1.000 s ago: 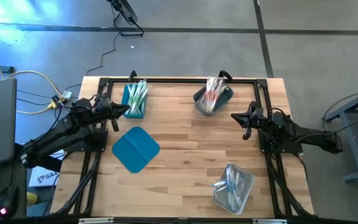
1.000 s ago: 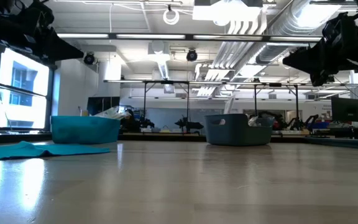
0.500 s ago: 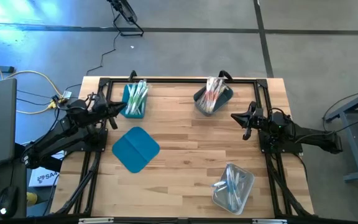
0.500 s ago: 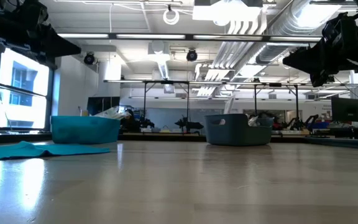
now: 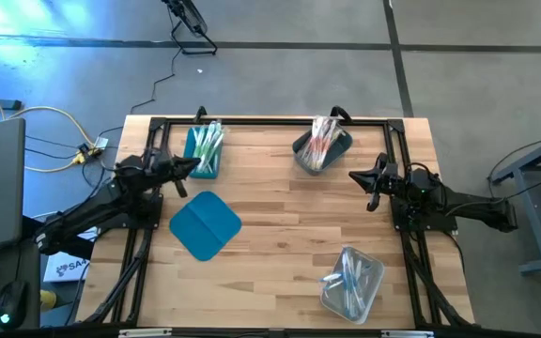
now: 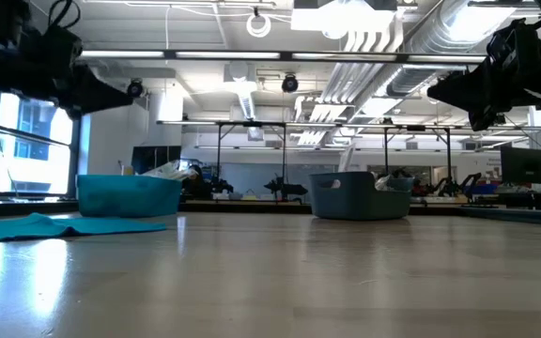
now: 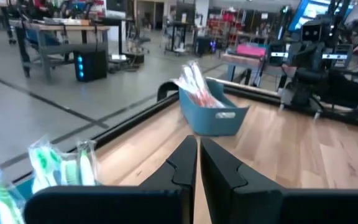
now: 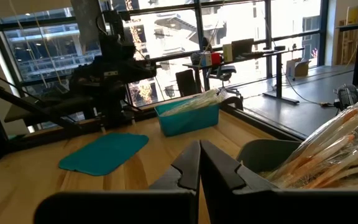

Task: Pick & Place Toothbrushes
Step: Return to Home Position

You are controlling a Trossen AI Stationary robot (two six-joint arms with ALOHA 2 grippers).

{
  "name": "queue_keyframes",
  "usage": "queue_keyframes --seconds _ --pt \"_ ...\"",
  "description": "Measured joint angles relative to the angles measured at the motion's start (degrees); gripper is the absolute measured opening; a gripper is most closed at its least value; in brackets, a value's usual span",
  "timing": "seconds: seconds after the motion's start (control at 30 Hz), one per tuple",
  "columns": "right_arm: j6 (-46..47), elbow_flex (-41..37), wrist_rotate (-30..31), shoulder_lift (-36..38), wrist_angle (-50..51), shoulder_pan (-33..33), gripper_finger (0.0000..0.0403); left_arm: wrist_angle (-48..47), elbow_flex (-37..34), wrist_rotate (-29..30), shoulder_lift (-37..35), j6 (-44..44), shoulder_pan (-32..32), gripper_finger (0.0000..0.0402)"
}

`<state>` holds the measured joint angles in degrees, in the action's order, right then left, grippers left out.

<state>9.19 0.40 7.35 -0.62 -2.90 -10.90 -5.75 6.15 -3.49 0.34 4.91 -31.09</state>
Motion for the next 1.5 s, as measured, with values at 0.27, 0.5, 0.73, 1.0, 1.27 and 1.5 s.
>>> queue_keyframes --seconds 0.27,0.5,0.73,1.0,1.27,1.5 --pt "0.2 0.0 0.0 0.0 0.0 0.0 0.0003 6.3 -5.0 0.0 0.3 0.0 0.0 0.0019" --pt "-0.2 0.0 0.1 0.0 0.0 0.0 0.0003 6.1 -5.2 1.2 0.9 -0.1 0.0 0.0019" --pt "-0.2 0.0 -0.9 -0.1 0.6 0.0 0.0003 6.3 -5.2 1.2 0.9 -0.1 0.0 0.0019" --pt "-0.4 -0.1 -2.6 -0.2 1.0 0.0 0.0003 6.3 -5.3 1.7 0.9 -0.1 1.8 0.0019" --pt "-0.2 -0.1 -4.8 -0.2 1.1 0.0 0.0003 6.2 -5.3 1.6 0.9 -0.1 12.7 0.0019" --pt "-0.2 -0.1 -4.7 -0.2 1.1 0.0 0.0003 6.2 -5.4 1.6 0.9 -0.1 20.3 0.0019"
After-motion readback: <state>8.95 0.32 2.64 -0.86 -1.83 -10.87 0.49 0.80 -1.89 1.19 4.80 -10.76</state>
